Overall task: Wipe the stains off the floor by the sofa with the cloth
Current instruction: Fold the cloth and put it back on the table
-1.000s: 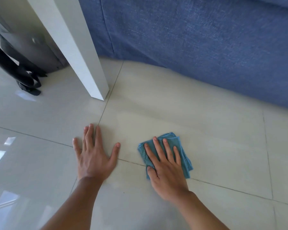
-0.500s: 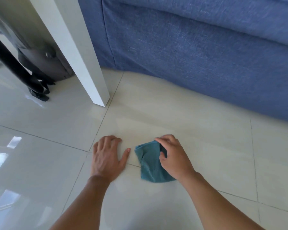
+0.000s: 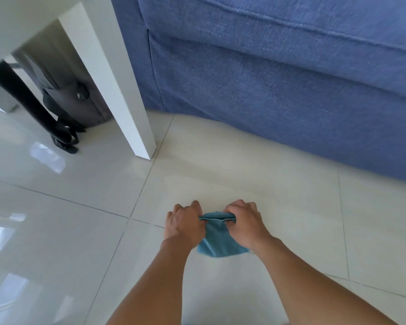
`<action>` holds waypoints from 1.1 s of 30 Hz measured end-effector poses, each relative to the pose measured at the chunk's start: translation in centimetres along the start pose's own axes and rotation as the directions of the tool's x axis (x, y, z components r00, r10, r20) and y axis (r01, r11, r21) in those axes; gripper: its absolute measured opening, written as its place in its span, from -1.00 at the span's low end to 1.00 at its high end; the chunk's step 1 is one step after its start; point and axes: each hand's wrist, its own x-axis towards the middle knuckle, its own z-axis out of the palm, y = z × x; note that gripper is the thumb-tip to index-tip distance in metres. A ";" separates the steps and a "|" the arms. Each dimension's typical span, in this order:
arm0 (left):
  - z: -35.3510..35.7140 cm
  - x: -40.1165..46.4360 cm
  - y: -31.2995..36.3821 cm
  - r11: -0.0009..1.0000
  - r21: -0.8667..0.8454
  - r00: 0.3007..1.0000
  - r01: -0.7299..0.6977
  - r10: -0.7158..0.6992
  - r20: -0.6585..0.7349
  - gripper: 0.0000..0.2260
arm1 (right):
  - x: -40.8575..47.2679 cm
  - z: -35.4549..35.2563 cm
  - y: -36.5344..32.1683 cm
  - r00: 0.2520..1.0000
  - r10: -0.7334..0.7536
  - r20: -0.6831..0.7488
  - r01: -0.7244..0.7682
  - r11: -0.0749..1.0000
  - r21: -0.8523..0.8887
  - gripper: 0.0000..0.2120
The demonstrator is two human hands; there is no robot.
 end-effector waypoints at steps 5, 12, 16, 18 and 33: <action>-2.1 -2.6 0.5 0.871 -0.488 0.996 0.064 -0.025 0.087 -0.90 | -2.6 -3.2 -0.3 0.987 0.160 -0.016 -0.138 0.894 0.426 -0.86; -8.2 -6.2 3.0 0.591 -0.807 0.997 0.008 -0.064 -0.038 -0.85 | -6.6 -9.5 -2.8 0.986 0.162 -0.043 -0.065 0.610 0.789 -0.52; -12.3 -9.2 4.6 0.436 -0.900 0.997 -0.011 -0.066 -0.044 -0.84 | -9.3 -12.8 -4.9 0.999 0.026 0.045 -0.052 0.413 0.909 -0.56; -14.4 -11.1 5.1 0.452 -0.890 0.996 -0.062 -0.026 -0.083 -0.85 | -10.4 -14.5 -5.9 0.995 -0.068 0.077 -0.043 0.408 0.912 -0.63; -30.7 -19.8 6.4 0.804 -0.543 0.885 -0.242 -0.047 -0.463 -0.41 | -12.5 -26.9 -20.3 0.914 -0.405 -0.029 0.303 0.634 0.711 -0.44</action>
